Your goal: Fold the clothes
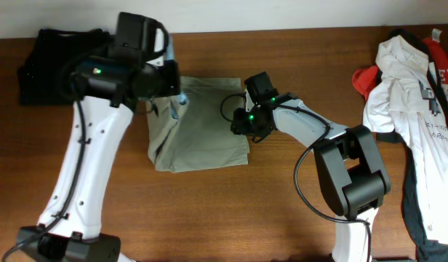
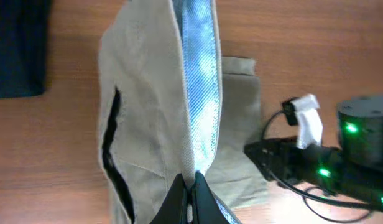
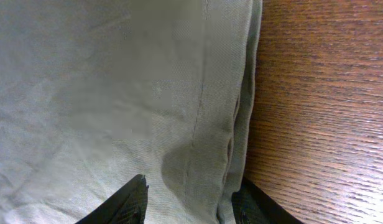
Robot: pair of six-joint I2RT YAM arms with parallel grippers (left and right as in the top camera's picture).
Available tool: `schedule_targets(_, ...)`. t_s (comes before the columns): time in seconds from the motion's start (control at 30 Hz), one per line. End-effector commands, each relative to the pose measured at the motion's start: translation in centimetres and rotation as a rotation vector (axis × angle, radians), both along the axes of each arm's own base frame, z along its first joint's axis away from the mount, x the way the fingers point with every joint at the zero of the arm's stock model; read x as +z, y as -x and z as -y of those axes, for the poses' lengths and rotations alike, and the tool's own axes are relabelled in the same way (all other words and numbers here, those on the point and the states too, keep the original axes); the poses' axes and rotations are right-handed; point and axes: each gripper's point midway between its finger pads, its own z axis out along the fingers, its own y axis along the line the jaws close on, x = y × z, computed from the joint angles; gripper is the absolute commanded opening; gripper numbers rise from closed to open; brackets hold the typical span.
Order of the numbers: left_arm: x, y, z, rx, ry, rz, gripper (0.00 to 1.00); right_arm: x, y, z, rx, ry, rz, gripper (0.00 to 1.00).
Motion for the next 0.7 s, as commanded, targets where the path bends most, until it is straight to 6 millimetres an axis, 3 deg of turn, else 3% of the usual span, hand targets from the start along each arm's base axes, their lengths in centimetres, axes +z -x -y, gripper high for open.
schedule_targets(0.0, -2.5, -0.2, 4.3, -0.09, 0.02, -0.065, 0.0, -4.7, 2.2, 1.1, -0.009, 0.07, -0.11, 0.49)
schedule_targets(0.1, -6.7, -0.5, 7.0, -0.15, 0.026, -0.168, 0.0, -4.3, 2.0, 1.3, -0.003, 0.009, -0.128, 0.53)
schedule_targets(0.23, -9.1, -2.1, 10.7, -0.224, 0.104, -0.172, 0.0, -3.1, 1.3, 3.0, 0.003, -0.151, -0.164, 0.53)
schedule_targets(0.3, -11.2, -3.0, 11.4, -0.227, 0.11, -0.197, 0.0, -2.3, 1.5, 2.3, 0.059, -0.23, -0.156, 0.57)
schedule_targets(0.4, -13.5, -4.6, 12.4, -0.238, 0.127, -0.192, 0.0, -2.3, 1.4, 2.8, 0.054, -0.229, -0.158, 0.6)
schedule_targets(0.47, -14.7, -4.8, 12.5, -0.237, 0.123, -0.21, 0.0, -1.9, 1.1, 4.4, 0.036, -0.258, -0.162, 0.67)
schedule_targets(0.5, -15.5, -4.8, 12.6, -0.238, 0.122, -0.226, 0.0, -0.7, 0.3, 6.2, 0.019, -0.32, -0.154, 0.72)
schedule_targets(0.57, -16.3, -4.5, 13.3, -0.255, 0.141, -0.25, 0.0, 1.3, -1.2, 10.3, -0.055, -0.358, -0.142, 0.72)
schedule_targets(0.67, -16.8, -3.5, 14.5, -0.282, 0.131, -0.274, 0.02, 3.3, -2.7, 13.8, -0.107, -0.383, -0.12, 0.72)
